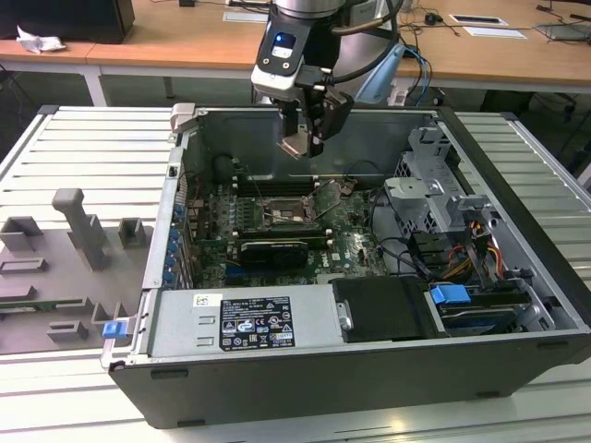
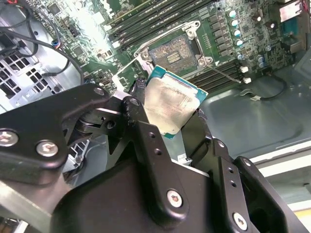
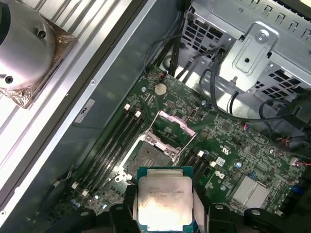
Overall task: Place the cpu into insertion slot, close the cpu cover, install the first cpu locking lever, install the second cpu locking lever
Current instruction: 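Place the cpu into insertion slot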
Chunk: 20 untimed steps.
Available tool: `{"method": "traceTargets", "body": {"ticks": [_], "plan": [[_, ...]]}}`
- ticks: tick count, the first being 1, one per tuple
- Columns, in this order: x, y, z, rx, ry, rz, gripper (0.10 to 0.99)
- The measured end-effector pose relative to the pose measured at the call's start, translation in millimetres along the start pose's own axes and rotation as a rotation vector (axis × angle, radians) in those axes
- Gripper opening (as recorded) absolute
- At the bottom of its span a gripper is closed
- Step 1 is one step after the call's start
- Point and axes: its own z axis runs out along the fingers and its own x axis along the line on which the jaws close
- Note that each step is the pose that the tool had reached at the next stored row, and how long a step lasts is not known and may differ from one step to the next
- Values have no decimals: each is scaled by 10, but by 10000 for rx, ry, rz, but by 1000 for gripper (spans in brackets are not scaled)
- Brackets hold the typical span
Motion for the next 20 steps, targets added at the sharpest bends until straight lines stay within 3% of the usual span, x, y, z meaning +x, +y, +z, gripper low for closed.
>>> {"method": "traceTargets", "body": {"ticks": [20], "plan": [[0,0,3,-30,-142,1570,541]]}}
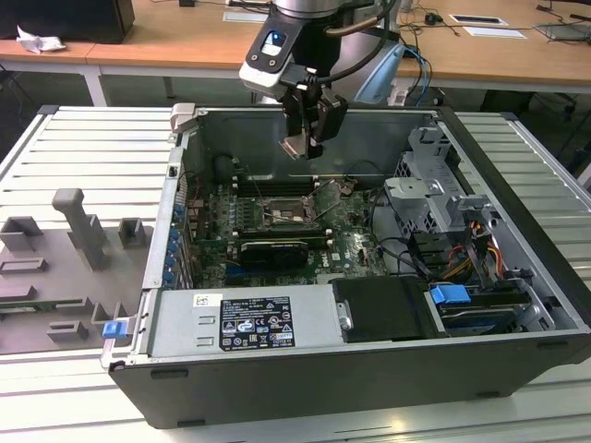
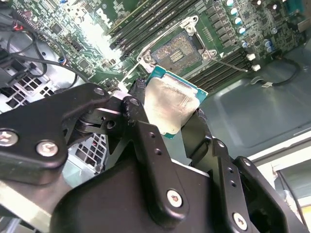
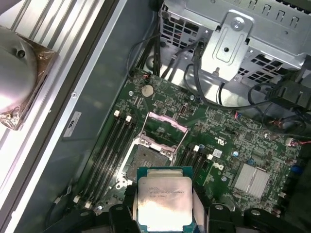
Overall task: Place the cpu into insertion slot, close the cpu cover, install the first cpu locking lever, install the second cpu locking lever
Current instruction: 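Place the cpu into insertion slot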
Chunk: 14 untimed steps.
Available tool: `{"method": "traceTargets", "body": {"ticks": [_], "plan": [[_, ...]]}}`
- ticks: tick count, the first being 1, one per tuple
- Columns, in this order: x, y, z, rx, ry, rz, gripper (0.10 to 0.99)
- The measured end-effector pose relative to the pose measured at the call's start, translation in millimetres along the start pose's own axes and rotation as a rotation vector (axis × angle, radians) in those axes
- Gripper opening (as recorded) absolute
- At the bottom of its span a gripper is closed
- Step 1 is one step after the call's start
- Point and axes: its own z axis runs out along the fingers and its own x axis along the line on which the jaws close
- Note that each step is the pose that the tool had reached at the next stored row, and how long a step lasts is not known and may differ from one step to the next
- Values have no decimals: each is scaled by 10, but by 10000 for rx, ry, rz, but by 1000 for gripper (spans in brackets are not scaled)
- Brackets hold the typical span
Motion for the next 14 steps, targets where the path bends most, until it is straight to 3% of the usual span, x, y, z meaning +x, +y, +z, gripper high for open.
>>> {"method": "traceTargets", "body": {"ticks": [14], "plan": [[0,0,2,-25,-99,1150,541]]}}
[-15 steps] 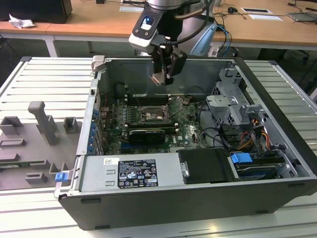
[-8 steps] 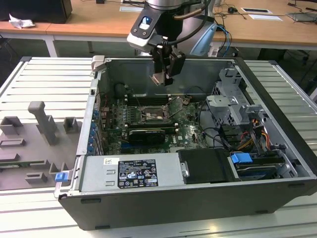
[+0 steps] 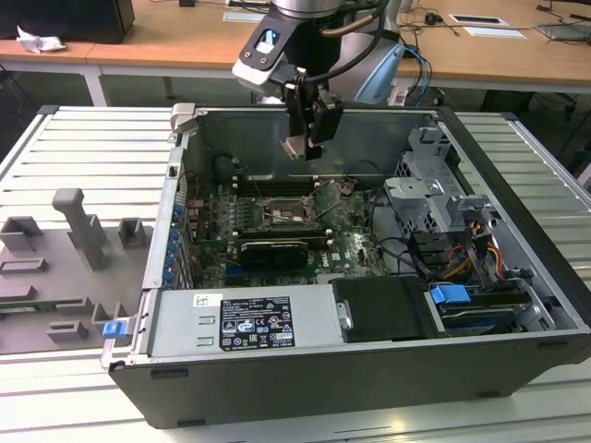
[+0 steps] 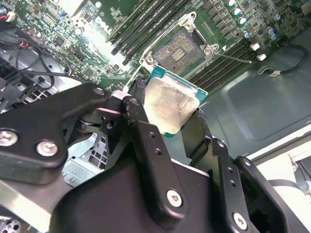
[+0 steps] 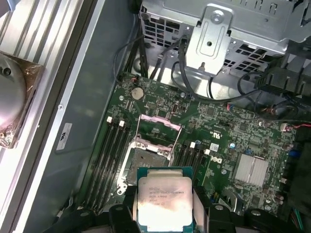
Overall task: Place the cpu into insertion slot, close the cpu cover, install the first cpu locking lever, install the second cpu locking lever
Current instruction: 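Place the cpu into insertion slot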
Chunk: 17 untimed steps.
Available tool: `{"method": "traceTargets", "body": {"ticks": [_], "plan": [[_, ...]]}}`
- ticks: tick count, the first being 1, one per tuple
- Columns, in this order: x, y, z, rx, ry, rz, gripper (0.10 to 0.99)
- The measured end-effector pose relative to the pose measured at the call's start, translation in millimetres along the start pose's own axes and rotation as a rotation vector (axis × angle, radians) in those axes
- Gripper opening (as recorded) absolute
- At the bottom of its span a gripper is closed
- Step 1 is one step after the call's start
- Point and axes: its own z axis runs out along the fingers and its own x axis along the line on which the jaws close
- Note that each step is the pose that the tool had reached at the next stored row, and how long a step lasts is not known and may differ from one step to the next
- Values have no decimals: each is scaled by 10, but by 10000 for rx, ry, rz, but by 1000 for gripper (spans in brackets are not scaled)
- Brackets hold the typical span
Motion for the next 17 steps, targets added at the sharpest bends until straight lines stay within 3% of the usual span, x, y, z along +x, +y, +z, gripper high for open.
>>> {"method": "traceTargets", "body": {"ticks": [17], "plan": [[0,0,4,-24,-101,1147,541]]}}
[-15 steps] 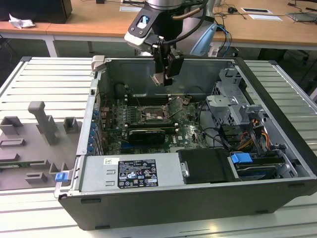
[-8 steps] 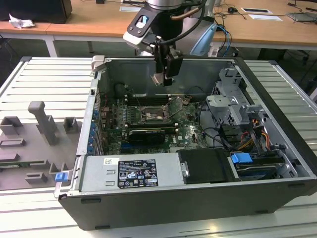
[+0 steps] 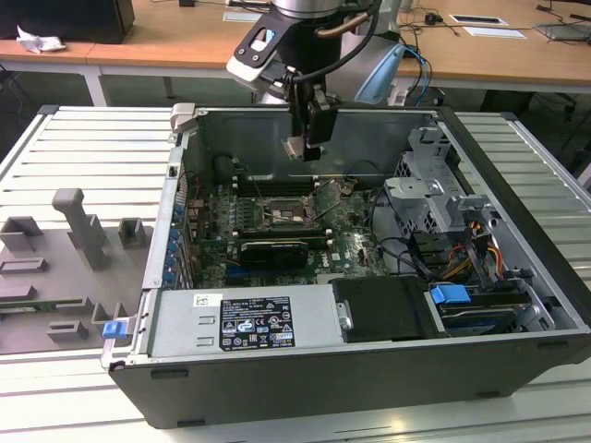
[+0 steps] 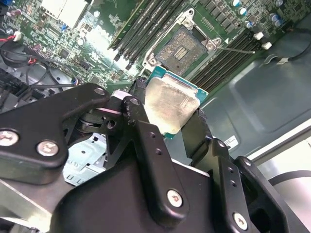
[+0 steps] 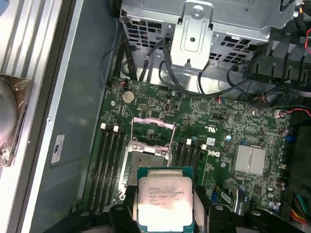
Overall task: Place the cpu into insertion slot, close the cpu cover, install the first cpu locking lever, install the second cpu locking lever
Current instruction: 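Place the cpu into insertion slot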
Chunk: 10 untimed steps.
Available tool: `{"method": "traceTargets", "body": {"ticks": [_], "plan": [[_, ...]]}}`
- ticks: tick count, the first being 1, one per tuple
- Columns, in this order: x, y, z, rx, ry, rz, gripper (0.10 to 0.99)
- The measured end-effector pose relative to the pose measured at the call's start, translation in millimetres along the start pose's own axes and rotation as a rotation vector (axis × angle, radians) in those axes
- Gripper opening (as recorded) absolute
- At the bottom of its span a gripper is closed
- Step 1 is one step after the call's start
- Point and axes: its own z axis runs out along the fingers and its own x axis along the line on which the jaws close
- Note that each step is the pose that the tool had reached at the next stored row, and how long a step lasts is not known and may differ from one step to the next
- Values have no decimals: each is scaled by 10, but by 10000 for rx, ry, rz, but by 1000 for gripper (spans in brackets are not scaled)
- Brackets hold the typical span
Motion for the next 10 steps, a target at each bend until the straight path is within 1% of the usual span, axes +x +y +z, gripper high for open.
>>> {"method": "traceTargets", "body": {"ticks": [4,8,10], "plan": [[0,-1,10,-1,-7,73,541],[-1,0,30,5,-45,85,541],[-1,-1,36,3,-67,255,541]]}}
